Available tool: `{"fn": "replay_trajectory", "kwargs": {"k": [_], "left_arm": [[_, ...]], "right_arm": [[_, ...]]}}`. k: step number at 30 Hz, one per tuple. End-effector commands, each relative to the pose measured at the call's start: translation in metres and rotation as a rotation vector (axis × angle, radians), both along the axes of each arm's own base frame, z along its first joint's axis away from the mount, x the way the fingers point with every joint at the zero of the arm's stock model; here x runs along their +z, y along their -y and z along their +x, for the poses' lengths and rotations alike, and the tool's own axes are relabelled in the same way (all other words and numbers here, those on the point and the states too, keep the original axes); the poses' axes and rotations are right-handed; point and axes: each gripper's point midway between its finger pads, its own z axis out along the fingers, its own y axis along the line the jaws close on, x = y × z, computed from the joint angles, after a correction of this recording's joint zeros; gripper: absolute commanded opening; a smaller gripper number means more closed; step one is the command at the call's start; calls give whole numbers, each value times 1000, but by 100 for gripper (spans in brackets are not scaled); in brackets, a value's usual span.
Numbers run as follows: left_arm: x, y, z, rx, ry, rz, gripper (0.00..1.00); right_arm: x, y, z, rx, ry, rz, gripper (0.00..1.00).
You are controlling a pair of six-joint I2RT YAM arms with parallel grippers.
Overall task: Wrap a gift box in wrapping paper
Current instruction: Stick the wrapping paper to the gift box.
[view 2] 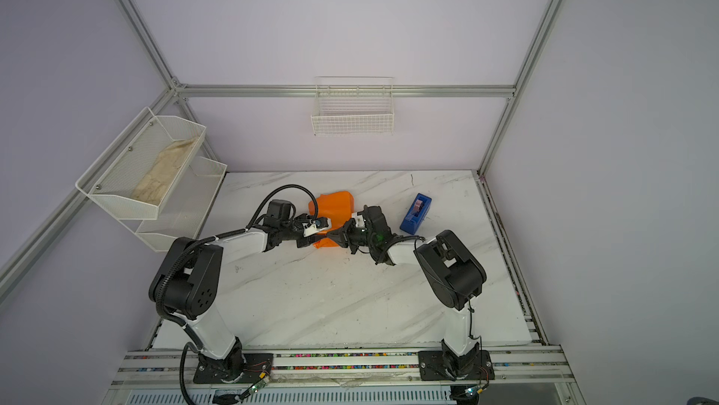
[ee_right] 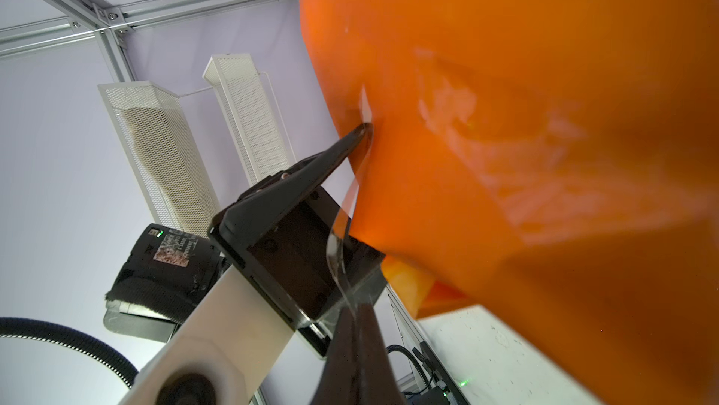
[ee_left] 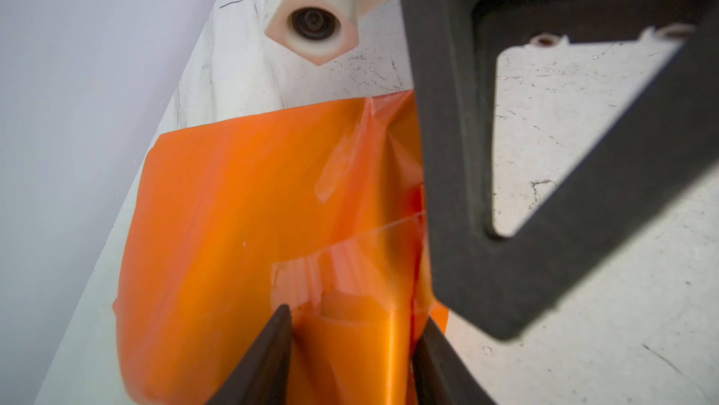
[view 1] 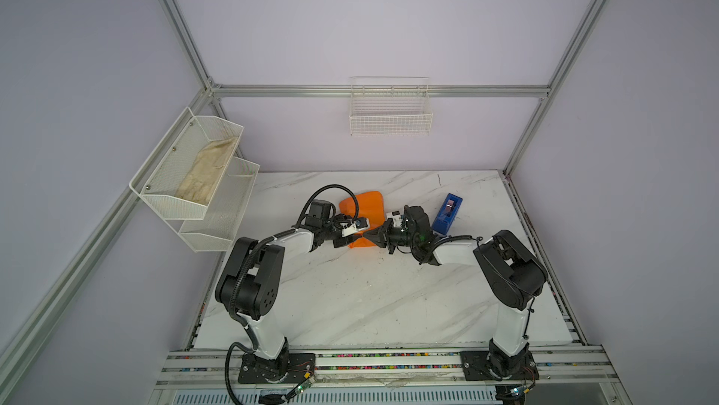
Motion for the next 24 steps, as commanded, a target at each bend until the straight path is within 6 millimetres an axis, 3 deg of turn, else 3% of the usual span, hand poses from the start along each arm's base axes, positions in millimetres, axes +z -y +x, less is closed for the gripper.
{"fn": "replay_trajectory", "kwargs": {"k": [1, 16, 24], "left_arm": [[-52, -18, -26, 42, -206, 104, 48], [-51, -18, -26, 42, -201, 105, 48], [-52, -18, -26, 43, -204, 106, 48]], "right_arm": [[8, 0, 0, -22, 7, 17, 0], [-11, 0, -9, -24, -22, 9, 0], [3, 2, -12, -33, -7, 21, 0]]}}
